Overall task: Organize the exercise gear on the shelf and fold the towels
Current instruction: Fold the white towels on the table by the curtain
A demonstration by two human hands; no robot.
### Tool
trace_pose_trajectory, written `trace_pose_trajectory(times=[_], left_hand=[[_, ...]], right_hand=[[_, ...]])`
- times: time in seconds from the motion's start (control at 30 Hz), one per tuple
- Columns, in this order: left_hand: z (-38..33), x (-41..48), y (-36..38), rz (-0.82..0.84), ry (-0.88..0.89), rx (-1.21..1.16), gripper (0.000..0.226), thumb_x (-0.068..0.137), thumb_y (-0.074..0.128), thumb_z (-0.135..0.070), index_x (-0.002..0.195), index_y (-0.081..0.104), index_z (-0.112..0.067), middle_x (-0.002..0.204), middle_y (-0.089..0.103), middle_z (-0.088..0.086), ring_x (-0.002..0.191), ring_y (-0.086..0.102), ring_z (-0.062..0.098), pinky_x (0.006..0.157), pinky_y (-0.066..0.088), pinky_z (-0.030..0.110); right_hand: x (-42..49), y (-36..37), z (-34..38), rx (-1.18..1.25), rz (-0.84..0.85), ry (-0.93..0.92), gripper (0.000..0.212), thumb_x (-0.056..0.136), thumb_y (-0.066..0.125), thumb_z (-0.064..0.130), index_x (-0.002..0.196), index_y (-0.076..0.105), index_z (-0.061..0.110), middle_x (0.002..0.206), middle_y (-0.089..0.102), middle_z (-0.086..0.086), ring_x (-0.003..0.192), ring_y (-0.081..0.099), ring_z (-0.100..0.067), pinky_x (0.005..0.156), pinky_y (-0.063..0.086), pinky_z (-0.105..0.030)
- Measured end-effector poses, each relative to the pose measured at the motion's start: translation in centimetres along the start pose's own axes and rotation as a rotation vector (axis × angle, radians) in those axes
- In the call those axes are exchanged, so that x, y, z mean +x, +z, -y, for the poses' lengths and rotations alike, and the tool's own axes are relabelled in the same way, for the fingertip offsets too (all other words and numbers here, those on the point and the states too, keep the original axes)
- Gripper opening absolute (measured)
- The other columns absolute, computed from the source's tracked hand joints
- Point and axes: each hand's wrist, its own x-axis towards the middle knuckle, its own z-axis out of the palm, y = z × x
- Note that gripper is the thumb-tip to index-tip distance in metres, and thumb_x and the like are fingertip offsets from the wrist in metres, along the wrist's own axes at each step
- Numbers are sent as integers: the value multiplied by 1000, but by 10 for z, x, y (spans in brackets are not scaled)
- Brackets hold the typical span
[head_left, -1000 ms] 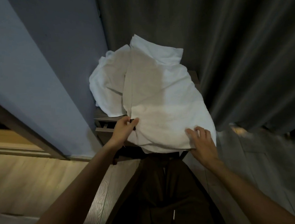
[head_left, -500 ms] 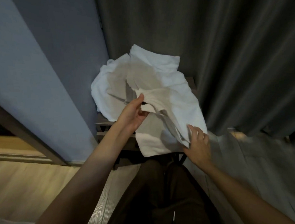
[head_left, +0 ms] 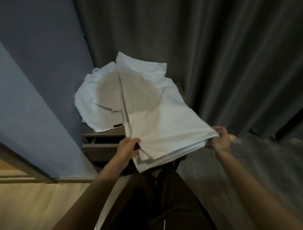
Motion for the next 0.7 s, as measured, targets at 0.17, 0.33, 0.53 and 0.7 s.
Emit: trace_pose_trajectory(times=[0.17,0.33,0.53,0.7], left_hand=[[42,9,3,-116,-57,96,10,94,54,-8,100,49,-4,104,53,14,93,53,25,79,51,38],[54,19,-8,-103,27,385,16,96,52,-21,97,45,-6,100,55,21,84,55,27,69,47,35],[50,31,-8,-98,76,784,50,88,64,-25,126,43,-2,129,49,19,120,47,34,99,43,40],[13,42,1,-339,239,760,51,88,64,-28,130,45,-6,133,43,20,124,39,37,102,36,41]], right_hand=[[-7,-3,-26,258,108,211,27,93,45,-1,108,63,11,110,61,-15,94,57,-33,69,53,-42],[-10,-15,-40,56,146,-28,29,87,43,-12,74,60,8,93,61,-15,97,58,-46,77,53,-58],[-4,-9,-53,-299,336,114,24,91,46,-9,106,64,-4,123,57,-23,108,55,-39,93,49,-49],[5,-7,-30,-698,313,-179,25,93,52,14,116,62,15,133,51,-12,126,43,-29,107,25,-34]])
